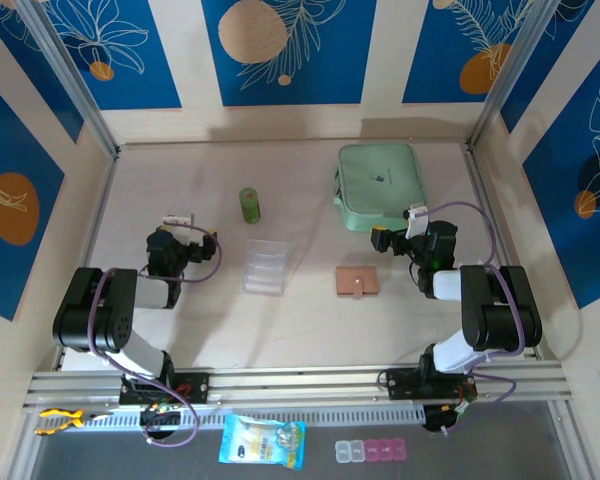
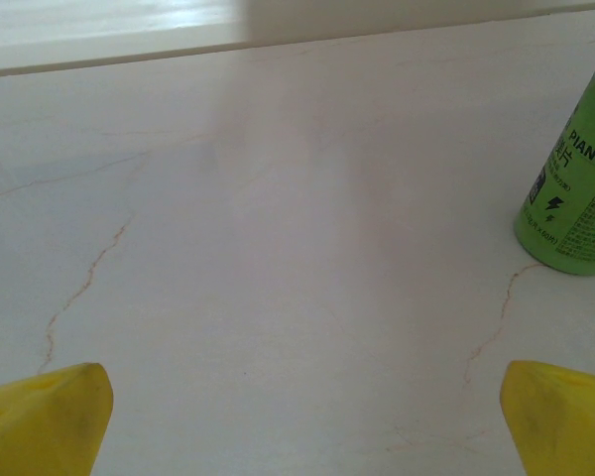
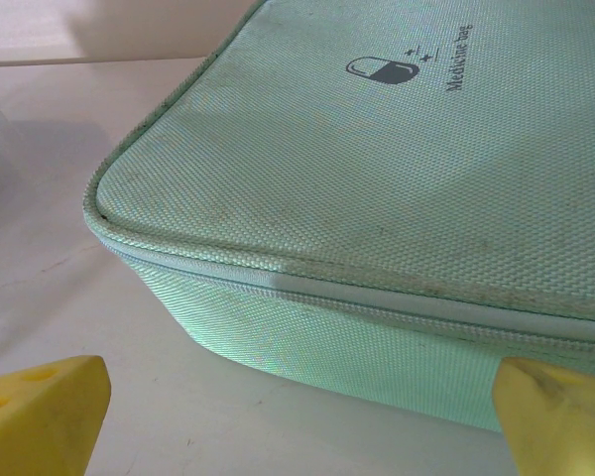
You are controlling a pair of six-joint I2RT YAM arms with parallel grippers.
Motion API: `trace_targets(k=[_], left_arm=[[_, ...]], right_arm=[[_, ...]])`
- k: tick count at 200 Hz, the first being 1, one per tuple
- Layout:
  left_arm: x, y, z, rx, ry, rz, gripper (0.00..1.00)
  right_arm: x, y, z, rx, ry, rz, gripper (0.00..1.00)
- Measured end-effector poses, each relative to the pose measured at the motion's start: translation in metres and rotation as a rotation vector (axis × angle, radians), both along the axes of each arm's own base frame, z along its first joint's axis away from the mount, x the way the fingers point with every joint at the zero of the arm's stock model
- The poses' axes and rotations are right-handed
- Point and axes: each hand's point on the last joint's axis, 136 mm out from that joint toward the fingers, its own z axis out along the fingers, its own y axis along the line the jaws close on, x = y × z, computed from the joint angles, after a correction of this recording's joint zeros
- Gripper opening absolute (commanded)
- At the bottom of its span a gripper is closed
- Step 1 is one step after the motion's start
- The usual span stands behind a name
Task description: Take the credit cards out of the card holder
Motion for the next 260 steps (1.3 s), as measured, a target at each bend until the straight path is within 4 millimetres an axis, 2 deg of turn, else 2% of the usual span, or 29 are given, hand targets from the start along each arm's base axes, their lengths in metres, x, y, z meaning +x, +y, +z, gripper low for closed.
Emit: trace_targets(k=[221, 240, 260], left_arm=[[0.000, 0.005, -0.001, 0.007, 0.006, 0.027, 1.00], [-0.001, 0.007, 0.000, 0.013, 0.017, 0.042, 0.99], [0.000, 0.011, 0.012, 0.023, 0.011, 0.065, 1.00]], right_arm=[[-0.002, 0.001, -0.003, -0.004, 0.029, -0.005, 0.99], [0.000, 0.002, 0.006, -0.014, 0.035, -0.013, 0.99], [0.000, 0.004, 0.023, -0.026, 0.019, -0.024, 0.99]])
